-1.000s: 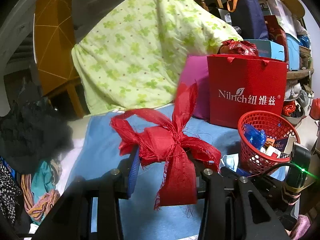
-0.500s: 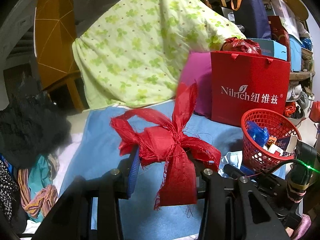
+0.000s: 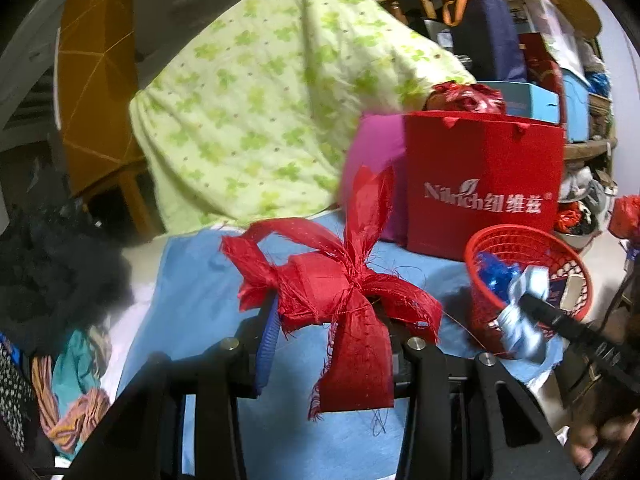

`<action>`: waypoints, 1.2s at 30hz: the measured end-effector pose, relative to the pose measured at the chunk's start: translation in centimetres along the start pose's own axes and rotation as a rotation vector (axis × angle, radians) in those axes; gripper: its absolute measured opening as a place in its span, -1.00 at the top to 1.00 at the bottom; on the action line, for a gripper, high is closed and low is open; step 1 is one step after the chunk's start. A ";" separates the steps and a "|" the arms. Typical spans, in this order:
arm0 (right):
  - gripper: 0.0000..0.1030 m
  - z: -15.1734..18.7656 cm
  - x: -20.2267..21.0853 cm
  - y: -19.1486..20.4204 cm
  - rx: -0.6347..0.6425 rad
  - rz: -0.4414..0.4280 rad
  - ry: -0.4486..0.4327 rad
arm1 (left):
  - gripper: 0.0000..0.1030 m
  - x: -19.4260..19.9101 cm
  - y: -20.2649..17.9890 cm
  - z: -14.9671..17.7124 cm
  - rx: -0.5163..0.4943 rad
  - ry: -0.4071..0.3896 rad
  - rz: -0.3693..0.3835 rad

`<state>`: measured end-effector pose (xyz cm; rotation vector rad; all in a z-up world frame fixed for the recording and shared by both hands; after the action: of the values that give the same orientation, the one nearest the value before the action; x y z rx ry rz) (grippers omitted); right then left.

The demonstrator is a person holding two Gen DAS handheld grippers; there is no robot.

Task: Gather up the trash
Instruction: 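Move the right gripper with the mask over the basket while the left carries the ribbon there, then open both grippers over the red basket, dropping the mask and ribbon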

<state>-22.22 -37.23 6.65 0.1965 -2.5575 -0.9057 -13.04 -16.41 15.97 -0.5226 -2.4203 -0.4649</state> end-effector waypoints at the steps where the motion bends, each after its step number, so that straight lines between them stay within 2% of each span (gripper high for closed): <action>1: 0.52 -0.4 1.0 0.1 0.009 0.006 -0.019 | 0.16 0.1 -0.5 -0.4 -0.014 -0.006 0.016; 6: 0.52 -2.7 7.4 0.7 0.095 0.090 -0.164 | 0.16 0.4 -2.8 -2.2 -0.051 -0.019 0.115; 10: 0.52 -5.0 11.5 -0.6 0.094 0.164 -0.252 | 0.15 0.4 -5.5 -3.9 -0.101 -0.043 0.210; 13: 0.52 -6.8 13.2 -1.8 0.083 0.220 -0.277 | 0.15 -0.2 -7.2 -5.0 -0.123 -0.044 0.273; 15: 0.48 -7.8 13.6 -2.8 0.062 0.226 -0.281 | 0.12 -0.8 -8.4 -5.7 -0.129 -0.034 0.331; 22: 0.47 -10.8 10.7 -7.7 -0.052 0.261 -0.227 | -0.05 -4.8 -12.7 -6.8 -0.159 0.031 0.476; 23: 0.46 -11.2 9.6 -8.7 -0.072 0.261 -0.198 | -0.13 -5.7 -13.5 -6.8 -0.170 0.044 0.484; 25: 0.45 -11.9 7.2 -10.8 -0.119 0.257 -0.106 | -0.17 -6.9 -14.8 -6.6 -0.198 0.067 0.499; 26: 0.34 -12.1 6.3 -11.6 -0.143 0.254 -0.074 | -0.23 -7.6 -15.5 -6.4 -0.221 0.084 0.503; 27: 0.10 -12.3 5.3 -12.6 -0.181 0.246 -0.041 | -0.28 -8.1 -16.0 -6.1 -0.238 0.097 0.498; 29: -0.23 -12.0 4.6 -13.7 -0.223 0.225 -0.021 | -0.29 -8.6 -16.4 -5.5 -0.257 0.109 0.481; 32: -0.23 -11.1 5.1 -13.4 -0.197 0.237 -0.033 | -0.34 -8.3 -15.7 -4.5 -0.277 0.113 0.467; 34: -0.23 -10.5 6.1 -12.3 -0.153 0.257 -0.051 | -0.36 -7.5 -14.5 -3.9 -0.286 0.097 0.427; 36: -0.23 -10.2 6.8 -11.0 -0.115 0.281 -0.058 | -0.66 -6.7 -13.0 -3.4 -0.275 0.082 0.393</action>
<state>-24.06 -53.41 9.14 -0.2211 -2.4923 -0.9552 -12.53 -30.78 11.67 -1.0512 -2.1146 -0.6334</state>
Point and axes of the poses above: each gripper's, at about its wrist camera, not at the fingertips, and x roughly against the way its jaws point, y to its left, z to its underside, the point moved 1 cm from there along -x, roughly the way its jaws point, and after that the axes turned 12 degrees about y, right-handed, at the moved point
